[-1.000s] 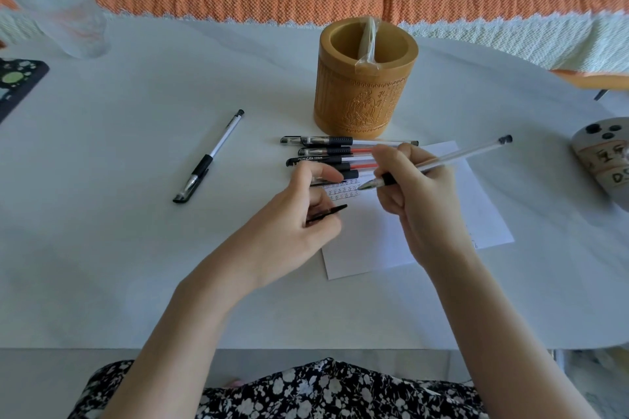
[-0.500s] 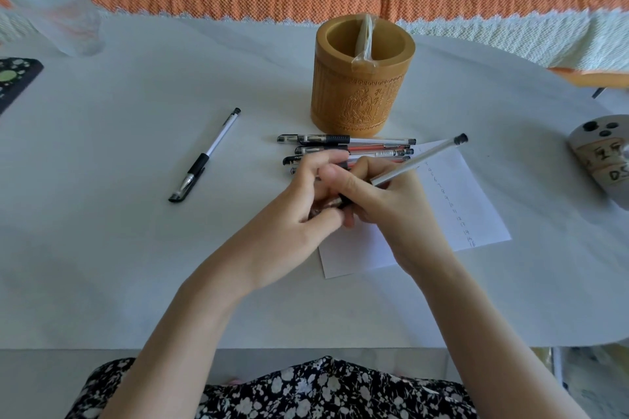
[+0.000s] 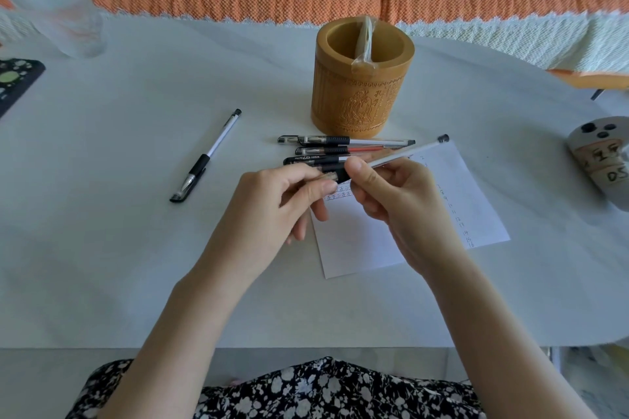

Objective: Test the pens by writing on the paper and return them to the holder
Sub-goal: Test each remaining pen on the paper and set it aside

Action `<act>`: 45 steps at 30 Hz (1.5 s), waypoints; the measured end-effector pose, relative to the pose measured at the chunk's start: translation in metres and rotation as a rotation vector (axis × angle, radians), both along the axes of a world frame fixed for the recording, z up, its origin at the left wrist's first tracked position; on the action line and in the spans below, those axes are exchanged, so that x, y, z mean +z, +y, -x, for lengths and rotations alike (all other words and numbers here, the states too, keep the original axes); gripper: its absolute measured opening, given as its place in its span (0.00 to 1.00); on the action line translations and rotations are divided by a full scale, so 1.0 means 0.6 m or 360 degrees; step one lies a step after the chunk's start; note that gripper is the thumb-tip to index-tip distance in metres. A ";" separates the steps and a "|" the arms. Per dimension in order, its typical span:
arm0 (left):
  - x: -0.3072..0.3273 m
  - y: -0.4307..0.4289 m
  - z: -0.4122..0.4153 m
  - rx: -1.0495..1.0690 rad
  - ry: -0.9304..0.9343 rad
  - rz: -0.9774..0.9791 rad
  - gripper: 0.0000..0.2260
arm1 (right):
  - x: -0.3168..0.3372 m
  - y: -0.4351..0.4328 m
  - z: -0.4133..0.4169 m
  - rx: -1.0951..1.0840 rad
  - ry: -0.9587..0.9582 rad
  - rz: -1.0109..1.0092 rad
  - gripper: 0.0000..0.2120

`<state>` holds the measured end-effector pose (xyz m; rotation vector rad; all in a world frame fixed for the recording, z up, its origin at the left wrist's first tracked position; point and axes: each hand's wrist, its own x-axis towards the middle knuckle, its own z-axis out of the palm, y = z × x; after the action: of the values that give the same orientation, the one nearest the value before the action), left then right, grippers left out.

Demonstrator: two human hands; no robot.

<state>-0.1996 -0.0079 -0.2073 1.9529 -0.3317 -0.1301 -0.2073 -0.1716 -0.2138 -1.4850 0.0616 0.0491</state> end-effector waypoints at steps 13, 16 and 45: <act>-0.013 -0.002 -0.002 0.0119 -0.0142 -0.0184 0.09 | 0.005 0.006 -0.001 -0.0002 0.0067 0.0139 0.11; -0.014 0.003 -0.008 0.0211 -0.0188 -0.0200 0.08 | -0.002 0.011 0.001 -0.0213 -0.0043 0.0441 0.14; -0.039 0.090 -0.051 0.1017 -0.0274 -0.0996 0.13 | -0.021 -0.005 -0.039 -0.0348 -0.0344 0.0857 0.06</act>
<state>-0.1690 0.0459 -0.2305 2.5979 0.2716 0.3969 -0.1840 -0.1743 -0.2265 -2.0031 0.0651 -0.3280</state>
